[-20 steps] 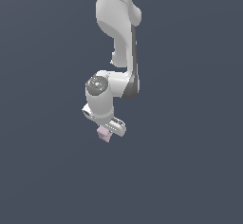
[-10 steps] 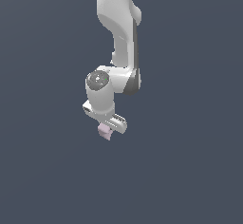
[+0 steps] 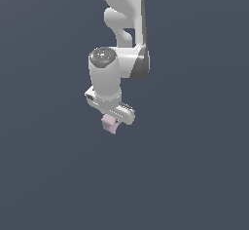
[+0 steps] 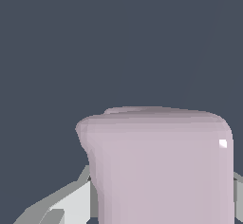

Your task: Pick up the object and move it to a goal position.

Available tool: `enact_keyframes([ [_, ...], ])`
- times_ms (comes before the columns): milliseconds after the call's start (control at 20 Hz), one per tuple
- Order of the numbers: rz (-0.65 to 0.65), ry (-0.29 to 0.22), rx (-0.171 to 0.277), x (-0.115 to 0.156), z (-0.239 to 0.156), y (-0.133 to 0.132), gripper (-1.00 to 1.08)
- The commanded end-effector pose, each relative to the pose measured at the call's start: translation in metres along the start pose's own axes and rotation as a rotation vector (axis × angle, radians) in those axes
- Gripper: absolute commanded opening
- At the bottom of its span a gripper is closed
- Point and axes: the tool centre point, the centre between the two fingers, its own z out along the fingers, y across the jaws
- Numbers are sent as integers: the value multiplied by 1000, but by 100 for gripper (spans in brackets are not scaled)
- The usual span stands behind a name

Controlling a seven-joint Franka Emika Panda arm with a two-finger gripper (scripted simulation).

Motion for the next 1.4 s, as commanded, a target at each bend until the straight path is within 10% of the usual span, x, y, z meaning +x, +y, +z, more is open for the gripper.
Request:
enact_keyframes([
  [0,0,1,1,-8,-26,-2,-100],
  [1350,-1,1,0,-93,-308,-24,-100],
])
